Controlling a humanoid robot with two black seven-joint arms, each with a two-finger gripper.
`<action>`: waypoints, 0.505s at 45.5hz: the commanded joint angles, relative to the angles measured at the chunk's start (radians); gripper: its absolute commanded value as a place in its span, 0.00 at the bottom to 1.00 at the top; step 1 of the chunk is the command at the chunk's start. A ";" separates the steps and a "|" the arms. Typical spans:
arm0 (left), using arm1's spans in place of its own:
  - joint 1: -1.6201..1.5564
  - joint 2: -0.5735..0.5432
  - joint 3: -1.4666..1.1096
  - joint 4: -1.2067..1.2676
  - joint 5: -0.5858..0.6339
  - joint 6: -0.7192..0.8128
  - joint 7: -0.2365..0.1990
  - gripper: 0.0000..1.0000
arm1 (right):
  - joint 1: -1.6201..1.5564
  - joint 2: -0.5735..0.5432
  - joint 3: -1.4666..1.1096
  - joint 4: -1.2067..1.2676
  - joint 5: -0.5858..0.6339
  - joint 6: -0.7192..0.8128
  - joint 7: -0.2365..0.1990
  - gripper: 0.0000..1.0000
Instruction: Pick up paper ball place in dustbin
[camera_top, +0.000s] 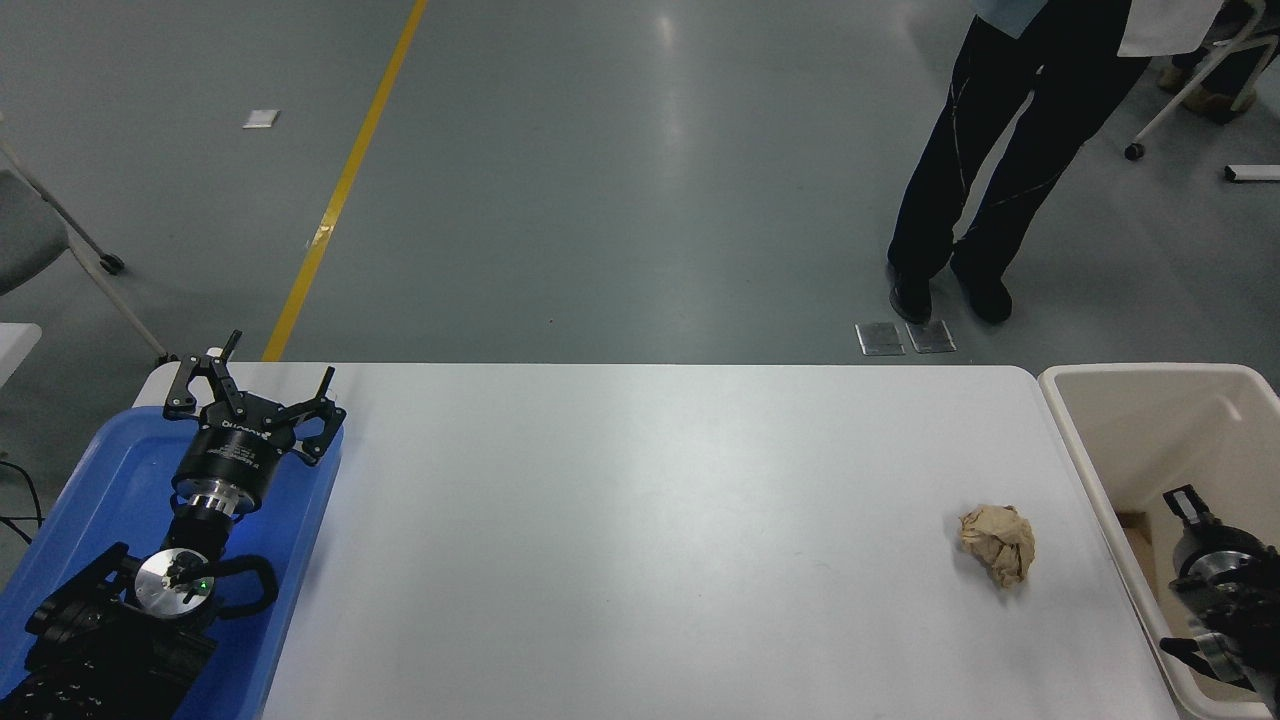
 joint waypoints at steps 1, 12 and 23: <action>0.000 0.001 0.000 0.000 0.001 0.000 0.000 0.99 | 0.140 -0.230 0.000 0.381 -0.006 0.001 0.002 0.41; -0.002 0.001 0.003 -0.002 0.001 0.000 0.002 0.99 | 0.422 -0.399 -0.147 0.667 -0.081 0.013 0.002 0.94; -0.002 0.001 0.003 -0.002 0.001 0.000 0.002 0.99 | 0.823 -0.450 -0.514 0.981 -0.199 0.117 0.004 1.00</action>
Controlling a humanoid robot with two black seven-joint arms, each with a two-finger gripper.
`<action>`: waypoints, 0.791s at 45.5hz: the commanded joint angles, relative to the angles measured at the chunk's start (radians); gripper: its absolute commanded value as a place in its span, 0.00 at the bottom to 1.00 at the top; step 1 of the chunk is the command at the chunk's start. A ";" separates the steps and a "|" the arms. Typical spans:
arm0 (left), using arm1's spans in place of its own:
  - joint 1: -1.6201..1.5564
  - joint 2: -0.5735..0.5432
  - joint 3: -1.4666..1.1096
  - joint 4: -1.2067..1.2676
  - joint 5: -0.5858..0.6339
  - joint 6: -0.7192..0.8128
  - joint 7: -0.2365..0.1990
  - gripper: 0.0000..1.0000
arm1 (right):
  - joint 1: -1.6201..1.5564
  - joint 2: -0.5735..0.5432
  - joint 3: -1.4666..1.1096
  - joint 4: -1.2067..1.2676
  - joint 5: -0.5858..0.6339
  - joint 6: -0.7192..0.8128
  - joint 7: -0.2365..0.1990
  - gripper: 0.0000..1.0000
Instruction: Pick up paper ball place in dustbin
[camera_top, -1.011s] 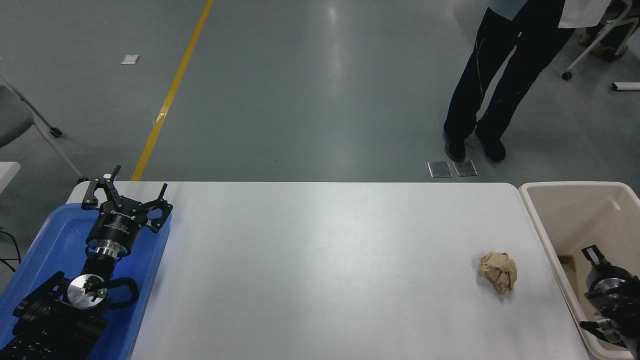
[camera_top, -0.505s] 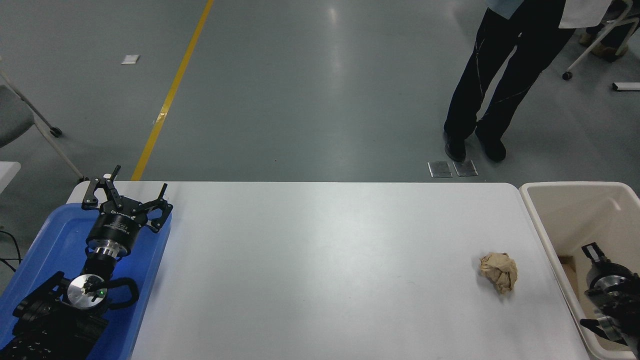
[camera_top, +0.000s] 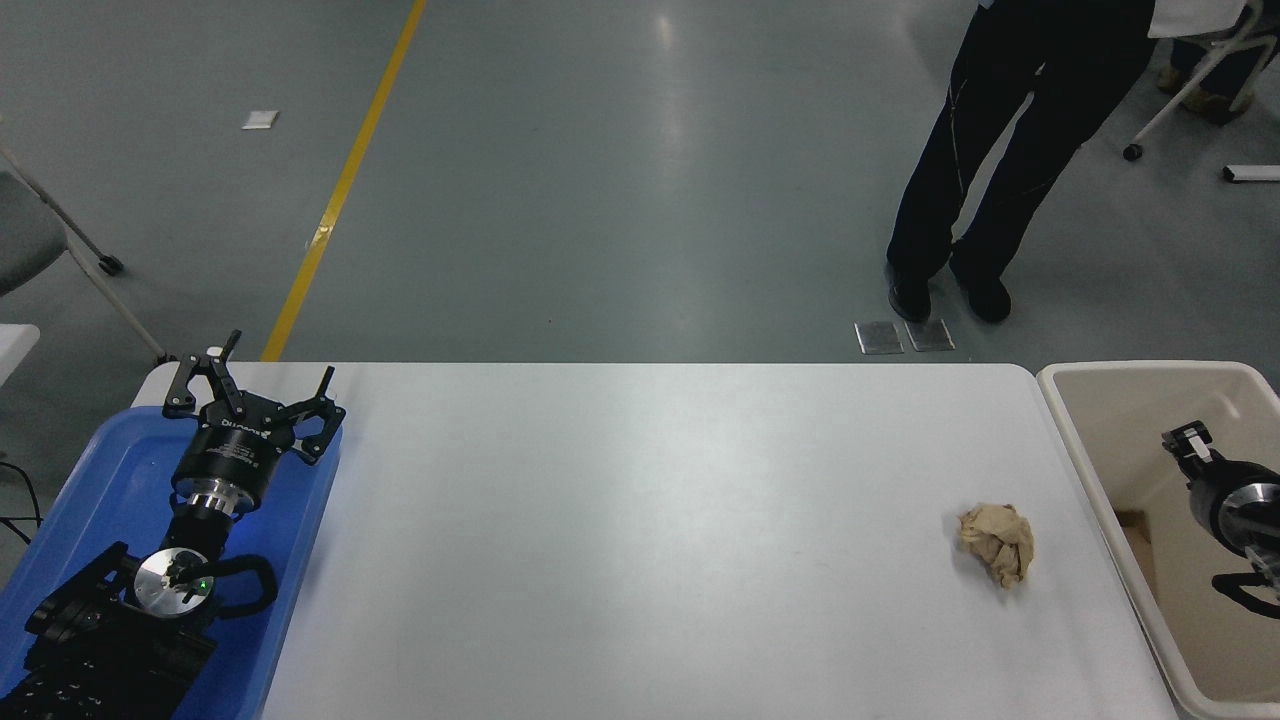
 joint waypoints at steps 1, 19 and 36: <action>0.000 0.000 0.001 -0.001 0.000 0.000 0.001 0.99 | 0.382 -0.075 -0.293 0.337 -0.095 0.103 0.002 1.00; 0.001 0.000 0.001 -0.001 0.000 0.000 0.001 0.99 | 0.973 0.070 -0.743 0.822 -0.205 0.331 0.005 1.00; 0.001 0.000 0.001 0.001 0.000 0.000 0.001 0.99 | 1.397 0.254 -0.751 0.912 -0.089 0.918 -0.013 1.00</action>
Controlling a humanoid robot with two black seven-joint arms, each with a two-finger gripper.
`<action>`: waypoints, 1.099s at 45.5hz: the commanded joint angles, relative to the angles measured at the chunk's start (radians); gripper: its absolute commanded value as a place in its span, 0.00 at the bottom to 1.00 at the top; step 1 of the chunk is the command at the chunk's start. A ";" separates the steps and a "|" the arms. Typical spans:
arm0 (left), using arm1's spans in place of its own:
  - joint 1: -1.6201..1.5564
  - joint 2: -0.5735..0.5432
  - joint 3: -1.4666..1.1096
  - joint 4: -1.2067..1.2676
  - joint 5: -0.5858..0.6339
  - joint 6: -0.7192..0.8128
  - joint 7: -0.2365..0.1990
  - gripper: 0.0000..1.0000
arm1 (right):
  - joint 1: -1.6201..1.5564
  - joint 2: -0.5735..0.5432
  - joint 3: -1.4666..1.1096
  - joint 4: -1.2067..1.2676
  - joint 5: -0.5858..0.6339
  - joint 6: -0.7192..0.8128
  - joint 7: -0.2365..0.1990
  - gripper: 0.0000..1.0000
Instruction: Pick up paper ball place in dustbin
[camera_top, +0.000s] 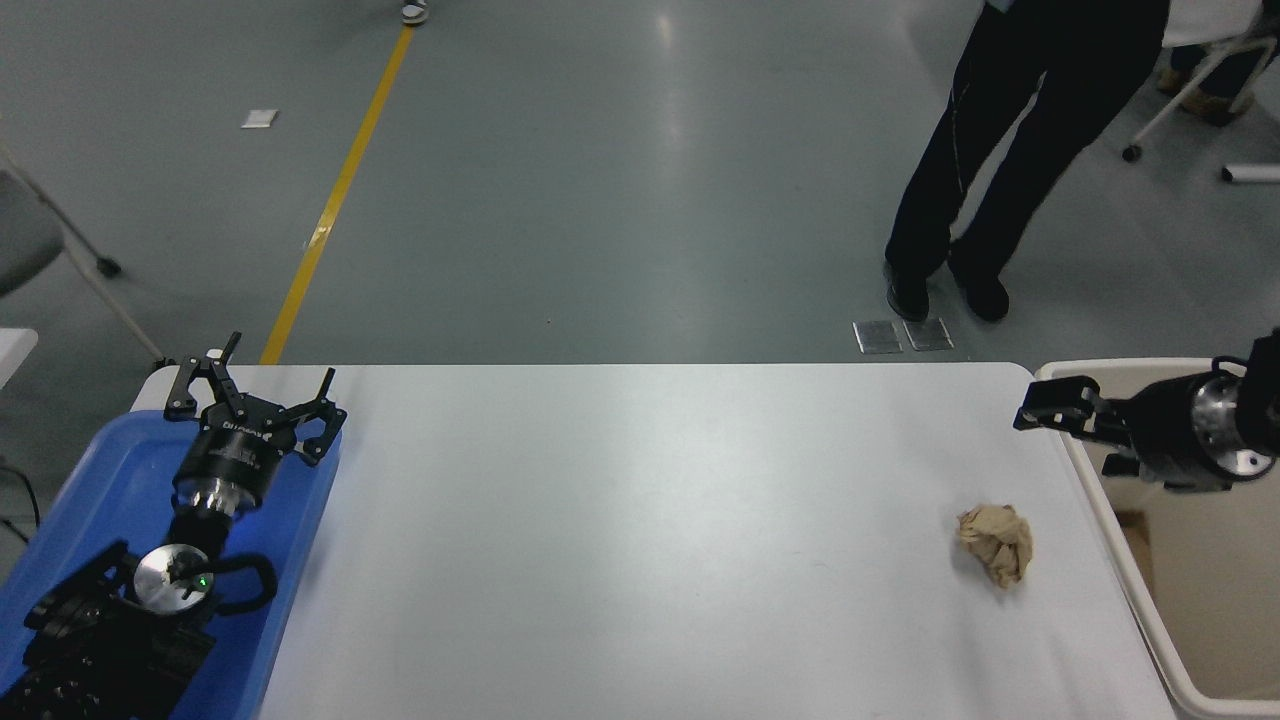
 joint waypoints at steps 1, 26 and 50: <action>0.000 0.000 0.000 0.001 0.000 0.000 0.000 0.99 | 0.284 0.094 -0.031 0.082 0.087 0.400 -0.018 1.00; 0.000 0.000 0.000 0.001 0.000 0.000 0.000 0.99 | 0.373 0.116 0.000 0.082 0.107 0.426 -0.185 1.00; 0.000 0.000 0.000 0.001 0.000 0.000 0.000 0.99 | 0.252 0.143 0.000 0.027 0.108 0.387 -0.213 1.00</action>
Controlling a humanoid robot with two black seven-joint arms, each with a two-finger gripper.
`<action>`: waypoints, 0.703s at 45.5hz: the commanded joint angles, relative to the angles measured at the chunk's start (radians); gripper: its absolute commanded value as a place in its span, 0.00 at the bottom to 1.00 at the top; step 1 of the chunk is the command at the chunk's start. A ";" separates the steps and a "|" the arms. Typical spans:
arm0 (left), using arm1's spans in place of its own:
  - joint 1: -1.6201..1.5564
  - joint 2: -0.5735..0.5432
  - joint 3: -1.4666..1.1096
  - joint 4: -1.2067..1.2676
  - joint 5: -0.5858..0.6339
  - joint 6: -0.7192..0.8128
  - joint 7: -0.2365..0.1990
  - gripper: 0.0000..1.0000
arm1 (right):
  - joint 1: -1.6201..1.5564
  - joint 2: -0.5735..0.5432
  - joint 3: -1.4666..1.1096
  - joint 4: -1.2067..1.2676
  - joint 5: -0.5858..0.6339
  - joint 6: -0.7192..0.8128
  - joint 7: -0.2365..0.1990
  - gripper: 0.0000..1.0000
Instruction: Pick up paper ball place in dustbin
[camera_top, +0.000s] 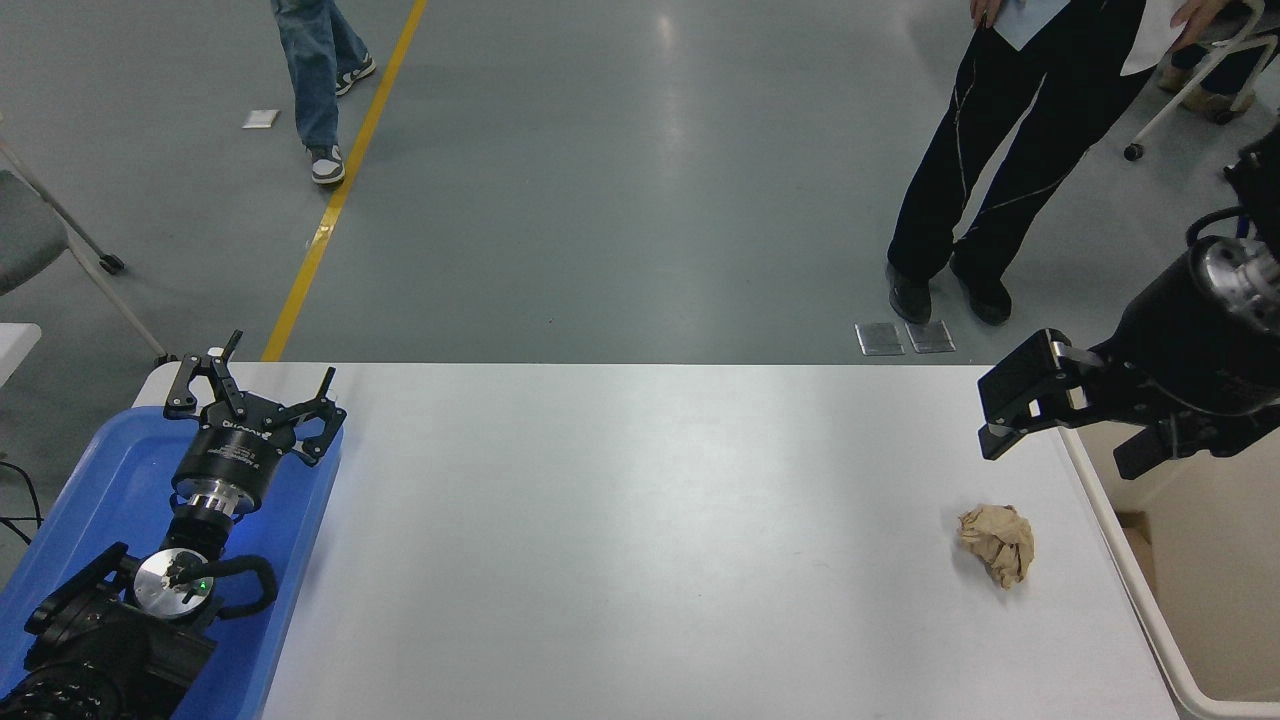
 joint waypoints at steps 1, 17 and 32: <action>0.000 0.000 0.000 -0.001 0.000 0.000 0.000 0.99 | -0.103 0.010 0.000 -0.055 0.002 -0.057 -0.008 1.00; 0.000 0.000 0.000 -0.001 0.000 0.000 0.000 0.99 | -0.511 -0.075 0.039 -0.251 0.003 -0.359 0.000 1.00; 0.000 0.000 0.000 -0.001 0.000 0.000 0.000 0.99 | -0.820 -0.129 0.198 -0.408 0.003 -0.537 0.004 1.00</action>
